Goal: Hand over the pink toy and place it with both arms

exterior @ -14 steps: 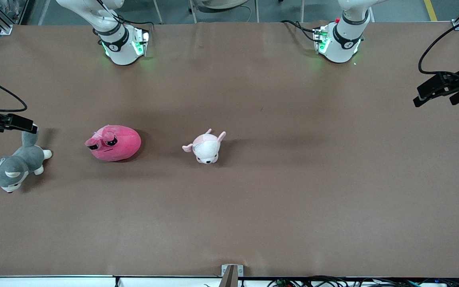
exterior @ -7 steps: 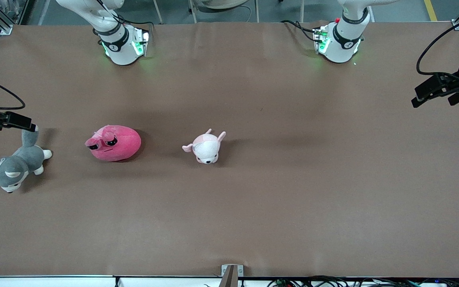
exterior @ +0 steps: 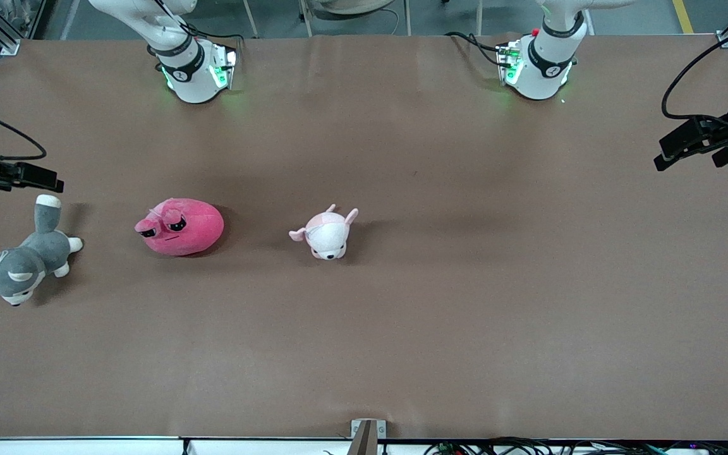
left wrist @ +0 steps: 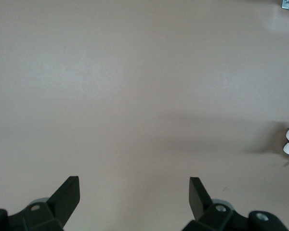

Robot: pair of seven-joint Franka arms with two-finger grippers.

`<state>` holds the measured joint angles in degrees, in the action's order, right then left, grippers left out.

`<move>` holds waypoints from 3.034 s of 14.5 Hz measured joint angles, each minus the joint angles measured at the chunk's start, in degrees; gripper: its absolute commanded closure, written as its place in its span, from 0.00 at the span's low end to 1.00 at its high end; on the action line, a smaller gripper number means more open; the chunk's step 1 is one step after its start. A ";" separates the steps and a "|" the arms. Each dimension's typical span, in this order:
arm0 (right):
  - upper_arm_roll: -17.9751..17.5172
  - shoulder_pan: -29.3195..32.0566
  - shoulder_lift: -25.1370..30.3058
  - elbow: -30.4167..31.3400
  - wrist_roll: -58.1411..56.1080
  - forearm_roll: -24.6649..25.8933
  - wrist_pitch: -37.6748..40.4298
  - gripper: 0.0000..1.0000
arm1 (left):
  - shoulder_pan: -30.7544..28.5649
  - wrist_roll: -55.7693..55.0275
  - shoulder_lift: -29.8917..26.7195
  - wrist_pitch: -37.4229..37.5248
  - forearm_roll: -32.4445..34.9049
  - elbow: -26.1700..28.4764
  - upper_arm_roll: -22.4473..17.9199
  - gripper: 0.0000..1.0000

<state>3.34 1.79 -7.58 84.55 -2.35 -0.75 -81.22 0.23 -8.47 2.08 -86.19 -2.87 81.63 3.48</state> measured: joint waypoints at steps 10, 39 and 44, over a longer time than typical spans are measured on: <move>-0.69 -1.52 10.42 7.34 -0.02 1.70 -1.85 0.00 | 0.00 0.00 -0.06 0.00 0.00 -0.14 -0.07 0.00; -0.19 -1.46 14.66 8.52 -0.02 0.77 -2.61 0.00 | -0.02 0.00 -0.06 0.00 0.00 -0.14 -0.22 0.00; -0.19 -1.46 14.66 8.57 -0.02 0.75 -2.61 0.00 | -0.02 0.00 -0.06 0.00 0.00 -0.14 -0.22 0.00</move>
<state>3.15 0.33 7.09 93.12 -2.37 0.00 -83.83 0.22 -8.47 2.02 -86.20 -2.87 81.49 3.26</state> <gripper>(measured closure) 0.000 0.000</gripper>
